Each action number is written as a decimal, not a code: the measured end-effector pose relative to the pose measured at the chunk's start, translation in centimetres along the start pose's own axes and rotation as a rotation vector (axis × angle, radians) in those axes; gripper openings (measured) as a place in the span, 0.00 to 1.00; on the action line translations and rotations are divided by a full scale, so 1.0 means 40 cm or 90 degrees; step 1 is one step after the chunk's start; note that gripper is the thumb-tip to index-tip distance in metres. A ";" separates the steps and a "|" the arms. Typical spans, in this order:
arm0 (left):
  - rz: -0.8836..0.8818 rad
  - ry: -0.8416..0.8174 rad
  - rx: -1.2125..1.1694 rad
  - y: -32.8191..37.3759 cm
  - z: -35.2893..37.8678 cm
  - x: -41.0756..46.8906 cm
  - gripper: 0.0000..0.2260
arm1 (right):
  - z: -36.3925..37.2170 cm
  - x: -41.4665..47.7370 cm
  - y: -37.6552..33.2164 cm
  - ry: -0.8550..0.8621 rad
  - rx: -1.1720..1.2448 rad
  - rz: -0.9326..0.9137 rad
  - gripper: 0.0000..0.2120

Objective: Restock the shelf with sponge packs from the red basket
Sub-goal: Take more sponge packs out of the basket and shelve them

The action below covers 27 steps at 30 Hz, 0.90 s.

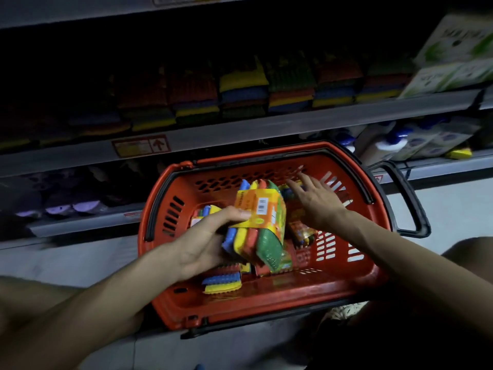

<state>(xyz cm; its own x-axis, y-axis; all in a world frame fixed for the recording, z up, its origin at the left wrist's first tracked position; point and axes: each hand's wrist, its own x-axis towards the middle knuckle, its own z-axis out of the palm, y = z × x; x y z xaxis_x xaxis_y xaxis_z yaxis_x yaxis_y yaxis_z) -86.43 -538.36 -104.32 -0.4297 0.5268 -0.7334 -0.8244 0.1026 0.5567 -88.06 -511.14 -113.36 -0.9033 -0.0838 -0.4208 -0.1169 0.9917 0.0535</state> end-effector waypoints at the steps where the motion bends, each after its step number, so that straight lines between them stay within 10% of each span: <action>1: -0.009 -0.016 -0.048 -0.002 -0.010 -0.005 0.26 | 0.002 0.002 -0.004 0.005 -0.026 -0.001 0.50; 15: 0.119 0.053 -0.212 0.039 -0.012 -0.037 0.28 | 0.001 -0.018 -0.026 0.137 -0.026 0.027 0.34; 21: 0.209 -0.028 -0.226 0.082 0.008 -0.053 0.40 | -0.147 -0.113 -0.025 0.188 0.284 0.102 0.38; 27: 0.280 -0.009 -0.256 0.121 0.036 -0.052 0.20 | -0.229 -0.237 0.055 0.226 0.816 0.179 0.41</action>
<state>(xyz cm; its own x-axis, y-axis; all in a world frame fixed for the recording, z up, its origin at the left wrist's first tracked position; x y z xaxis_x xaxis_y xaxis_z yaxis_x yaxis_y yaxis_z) -88.99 -537.73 -99.55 -0.7599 0.4582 -0.4610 -0.6461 -0.4543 0.6133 -83.52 -509.06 -100.96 -0.9123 0.3071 -0.2709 0.3740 0.3556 -0.8565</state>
